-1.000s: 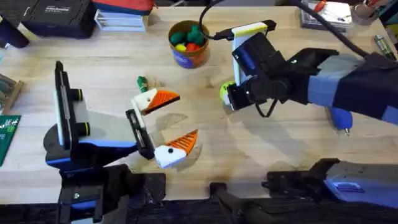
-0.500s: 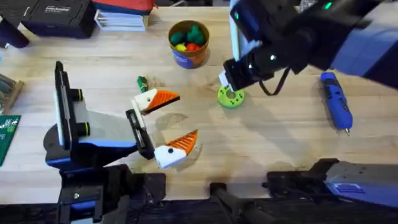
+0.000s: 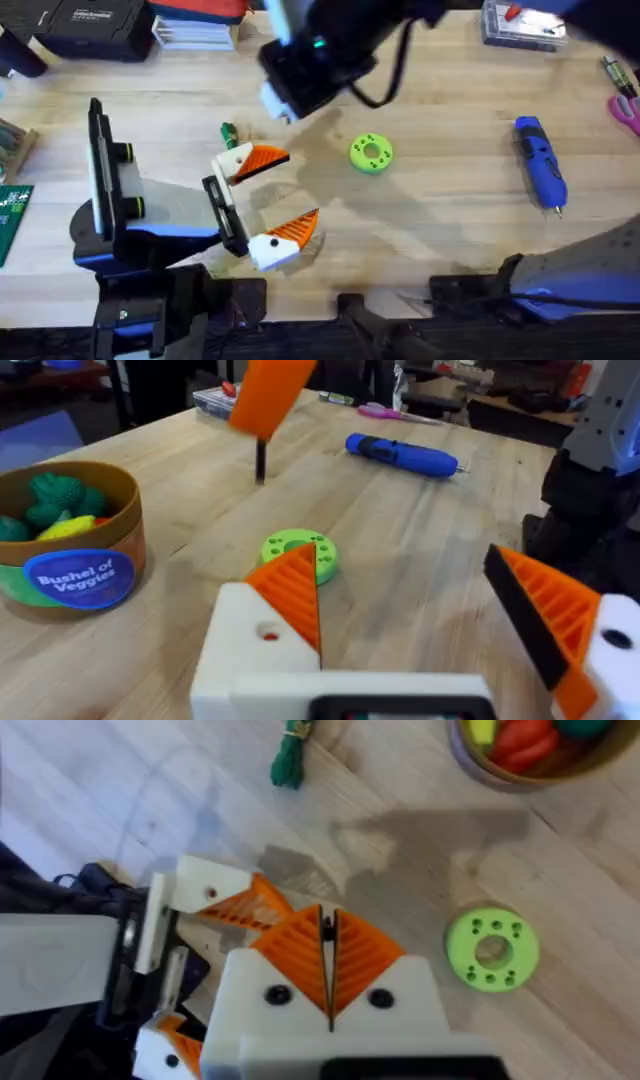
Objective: Pick up the gripper from the table and insert it into the empty holder that is missing its gripper. Then pick up a screw, insert it into the mounting hole, and use the screwdriver to tighten it. Finally, clean up the table by picking up the vegetable and placing it into the bucket.
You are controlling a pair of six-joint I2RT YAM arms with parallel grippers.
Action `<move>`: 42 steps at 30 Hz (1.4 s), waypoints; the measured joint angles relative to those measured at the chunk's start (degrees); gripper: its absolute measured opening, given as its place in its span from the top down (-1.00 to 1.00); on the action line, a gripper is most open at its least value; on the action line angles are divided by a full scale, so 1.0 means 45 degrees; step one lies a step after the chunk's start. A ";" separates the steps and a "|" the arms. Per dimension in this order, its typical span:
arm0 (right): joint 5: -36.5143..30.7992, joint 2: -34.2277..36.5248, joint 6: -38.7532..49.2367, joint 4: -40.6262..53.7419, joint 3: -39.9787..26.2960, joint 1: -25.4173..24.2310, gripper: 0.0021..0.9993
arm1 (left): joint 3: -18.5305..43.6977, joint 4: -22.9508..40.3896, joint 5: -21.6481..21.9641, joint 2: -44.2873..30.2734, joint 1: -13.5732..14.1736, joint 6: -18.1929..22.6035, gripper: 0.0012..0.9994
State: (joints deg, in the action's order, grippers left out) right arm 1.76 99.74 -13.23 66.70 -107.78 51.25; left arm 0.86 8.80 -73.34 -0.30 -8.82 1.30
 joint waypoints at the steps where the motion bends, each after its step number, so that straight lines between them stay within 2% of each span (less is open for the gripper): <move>1: 0.0046 0.0250 0.0000 -0.0062 -0.0174 0.0241 0.99 | 0.0000 0.0000 0.0000 0.0000 0.0000 0.0004 -0.97; 8: 0.0251 0.0691 0.0005 -0.0939 -0.0361 0.1679 0.99 | 0.0000 0.0000 -0.0005 0.0000 0.0000 0.0005 -0.97; 13: 0.0251 0.0688 0.0007 -0.1429 -0.0444 0.2042 0.99 | 0.0000 0.0000 -0.0005 0.0000 0.0000 0.0002 -0.97; 42: 0.0383 0.1519 0.0005 -0.1159 -0.0646 0.2208 0.99 | 0.0000 0.0044 -0.0138 -0.0005 0.0005 -0.0083 -0.97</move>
State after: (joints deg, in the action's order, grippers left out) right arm 3.49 106.58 -13.21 61.48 -110.68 61.19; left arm 0.86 8.99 -73.96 -0.32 -8.80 0.93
